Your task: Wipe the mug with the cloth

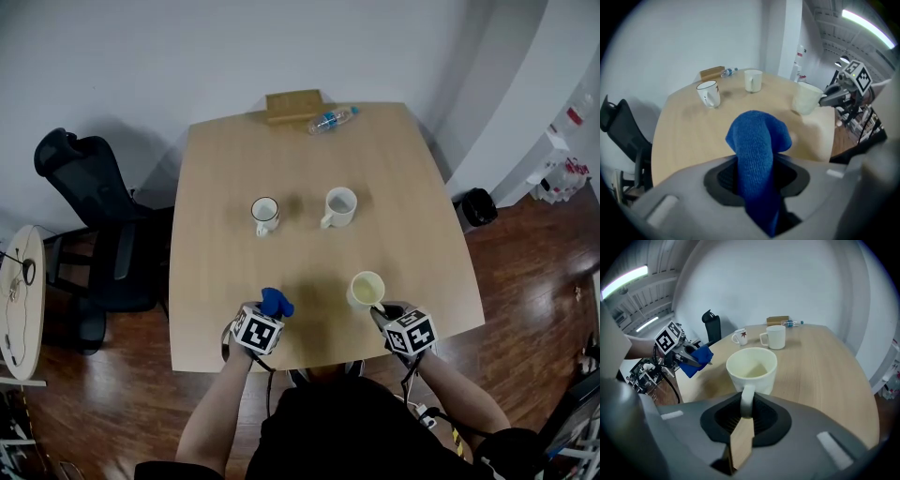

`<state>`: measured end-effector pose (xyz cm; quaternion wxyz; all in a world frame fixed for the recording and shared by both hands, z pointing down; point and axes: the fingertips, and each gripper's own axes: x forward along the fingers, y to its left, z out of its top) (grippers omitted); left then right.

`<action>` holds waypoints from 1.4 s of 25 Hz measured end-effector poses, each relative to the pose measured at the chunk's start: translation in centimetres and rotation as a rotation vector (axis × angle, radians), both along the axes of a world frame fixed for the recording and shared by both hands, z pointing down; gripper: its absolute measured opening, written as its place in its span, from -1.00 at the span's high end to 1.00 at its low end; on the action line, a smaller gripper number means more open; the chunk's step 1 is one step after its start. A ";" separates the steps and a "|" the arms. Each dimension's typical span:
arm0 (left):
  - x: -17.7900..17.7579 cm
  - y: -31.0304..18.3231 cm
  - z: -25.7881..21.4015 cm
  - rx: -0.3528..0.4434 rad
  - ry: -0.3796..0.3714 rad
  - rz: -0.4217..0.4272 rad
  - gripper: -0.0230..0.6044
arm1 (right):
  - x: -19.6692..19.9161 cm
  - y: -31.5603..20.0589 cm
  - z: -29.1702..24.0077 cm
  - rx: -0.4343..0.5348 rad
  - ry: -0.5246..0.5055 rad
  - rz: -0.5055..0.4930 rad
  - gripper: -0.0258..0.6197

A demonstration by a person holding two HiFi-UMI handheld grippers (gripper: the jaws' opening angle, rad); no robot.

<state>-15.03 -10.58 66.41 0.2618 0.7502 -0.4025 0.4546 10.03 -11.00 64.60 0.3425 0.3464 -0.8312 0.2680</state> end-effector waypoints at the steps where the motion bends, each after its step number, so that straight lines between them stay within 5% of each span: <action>1: 0.1 0.0 0.3 -0.009 -0.001 0.007 0.45 | 0.0 0.1 0.1 -0.001 -0.001 0.003 0.80; 10: 0.5 0.5 3.5 -0.063 -0.105 0.099 0.44 | -0.3 0.4 1.6 0.020 0.025 -0.001 0.80; 24: 0.7 0.5 4.9 -0.023 -0.048 0.087 0.31 | -0.5 0.5 3.2 0.079 0.059 -0.018 0.79; 28: 0.2 0.4 5.1 -0.007 -0.049 0.062 -0.02 | -1.1 0.9 3.4 0.078 0.051 -0.039 0.66; 31: -0.2 0.7 4.9 -0.015 -0.038 0.044 -0.28 | -1.2 1.5 3.7 0.051 0.068 -0.030 0.20; 35: -1.0 1.3 3.3 0.021 0.023 0.005 -0.46 | -0.1 2.2 3.4 0.059 0.094 0.049 0.14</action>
